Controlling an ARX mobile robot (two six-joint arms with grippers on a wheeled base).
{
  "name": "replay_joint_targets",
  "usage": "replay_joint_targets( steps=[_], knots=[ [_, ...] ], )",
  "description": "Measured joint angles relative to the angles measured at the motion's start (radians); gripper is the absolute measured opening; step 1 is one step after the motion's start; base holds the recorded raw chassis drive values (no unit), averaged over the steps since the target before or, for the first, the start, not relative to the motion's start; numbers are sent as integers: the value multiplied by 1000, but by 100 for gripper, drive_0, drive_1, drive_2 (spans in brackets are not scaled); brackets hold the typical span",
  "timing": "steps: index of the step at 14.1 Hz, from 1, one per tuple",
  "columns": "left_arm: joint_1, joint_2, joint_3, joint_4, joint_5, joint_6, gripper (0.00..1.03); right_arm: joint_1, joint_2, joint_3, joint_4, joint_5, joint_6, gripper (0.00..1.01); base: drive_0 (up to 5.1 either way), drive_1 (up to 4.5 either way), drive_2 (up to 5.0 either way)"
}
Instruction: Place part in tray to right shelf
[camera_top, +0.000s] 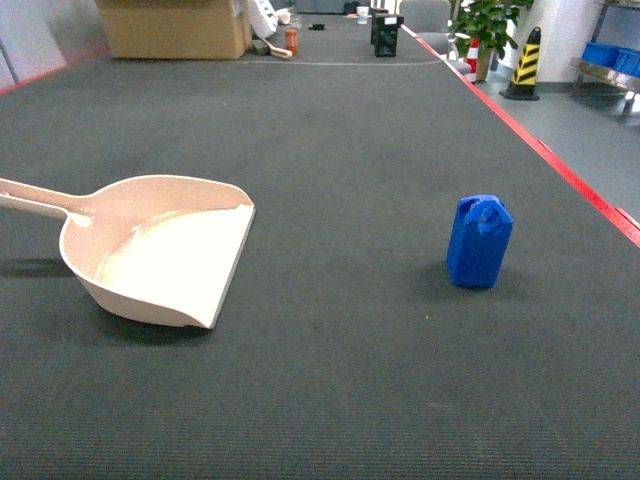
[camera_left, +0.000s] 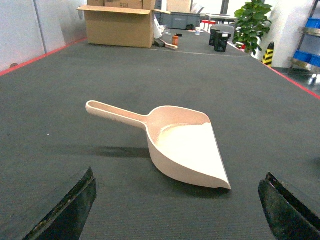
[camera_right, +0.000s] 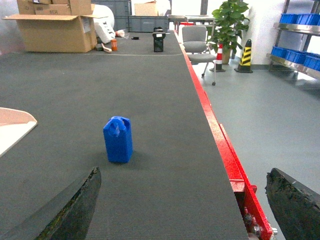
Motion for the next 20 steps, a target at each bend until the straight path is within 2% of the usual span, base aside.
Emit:
replay_joint_targets(
  steps=[20],
  knots=[
    [0,0,0,0,0,0,98,0,0,0,0,0,0,98,0,0,0]
  ],
)
